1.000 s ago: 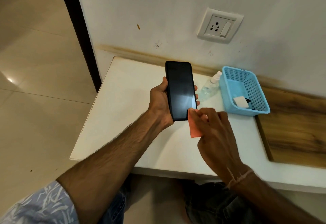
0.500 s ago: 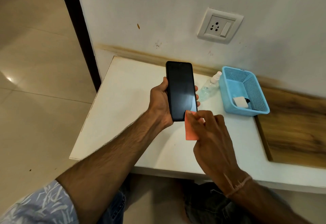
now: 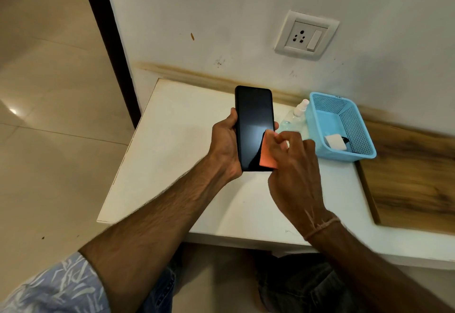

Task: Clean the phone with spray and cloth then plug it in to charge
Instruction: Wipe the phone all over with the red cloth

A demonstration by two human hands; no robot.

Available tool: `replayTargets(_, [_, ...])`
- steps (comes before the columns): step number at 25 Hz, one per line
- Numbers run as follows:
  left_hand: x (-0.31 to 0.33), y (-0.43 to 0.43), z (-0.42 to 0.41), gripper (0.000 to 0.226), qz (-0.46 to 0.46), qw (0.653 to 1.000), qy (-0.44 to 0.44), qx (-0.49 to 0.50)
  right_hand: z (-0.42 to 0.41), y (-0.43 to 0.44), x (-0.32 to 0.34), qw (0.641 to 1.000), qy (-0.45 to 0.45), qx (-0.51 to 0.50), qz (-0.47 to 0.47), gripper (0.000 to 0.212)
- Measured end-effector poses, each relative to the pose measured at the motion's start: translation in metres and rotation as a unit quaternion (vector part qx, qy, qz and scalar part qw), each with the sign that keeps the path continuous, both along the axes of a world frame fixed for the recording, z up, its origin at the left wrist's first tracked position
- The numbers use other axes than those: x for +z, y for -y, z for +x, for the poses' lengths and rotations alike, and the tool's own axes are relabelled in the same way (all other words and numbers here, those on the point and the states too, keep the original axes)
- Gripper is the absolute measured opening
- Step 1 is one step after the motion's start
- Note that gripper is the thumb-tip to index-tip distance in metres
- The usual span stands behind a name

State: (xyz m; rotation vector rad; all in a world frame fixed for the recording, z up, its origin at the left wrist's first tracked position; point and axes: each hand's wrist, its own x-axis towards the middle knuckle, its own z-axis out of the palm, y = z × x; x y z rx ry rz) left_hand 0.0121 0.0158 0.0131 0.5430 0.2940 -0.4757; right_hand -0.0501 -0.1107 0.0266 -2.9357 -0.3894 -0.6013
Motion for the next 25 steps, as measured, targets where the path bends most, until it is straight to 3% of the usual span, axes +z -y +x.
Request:
replayTargets(2, [0.001,-0.001,-0.001,0.073,-0.015,1.0,0.004,-0.004,-0.026,-0.006,-0.016,1.0,0.011,0.016,-0.012,0.073])
replayTargets(5, [0.001,-0.001,-0.003,0.074,-0.014,1.0,0.009,-0.017,-0.042,-0.01,-0.028,1.0,-0.005,0.017,0.011,0.045])
replayTargets(7, [0.001,-0.002,-0.004,0.073,-0.017,1.0,0.012,-0.019,-0.035,-0.008,-0.017,0.997,-0.072,0.0,-0.037,0.051])
replayTargets(10, [0.003,-0.002,-0.003,0.067,0.004,1.0,0.007,-0.006,0.0,-0.005,0.006,0.997,0.001,0.008,-0.08,0.059])
replayTargets(13, [0.001,-0.002,-0.003,0.061,0.041,0.999,0.0,0.002,0.027,-0.01,0.017,0.997,-0.026,-0.028,-0.061,0.054])
replayTargets(15, [0.002,-0.005,-0.004,0.064,0.015,1.0,-0.006,-0.007,0.015,-0.016,0.008,0.998,-0.031,-0.025,-0.053,0.053])
replayTargets(20, [0.002,-0.009,-0.004,0.071,-0.031,0.999,-0.005,-0.031,-0.052,-0.015,-0.019,0.995,-0.056,0.08,0.018,0.045])
replayTargets(23, [0.0,-0.006,-0.003,0.071,-0.028,0.999,-0.017,-0.032,-0.043,-0.004,-0.015,0.994,-0.01,0.113,0.004,0.052])
replayTargets(25, [0.0,-0.002,-0.003,0.067,-0.006,0.999,-0.016,-0.033,-0.015,0.001,0.0,0.997,0.002,0.065,-0.034,0.054])
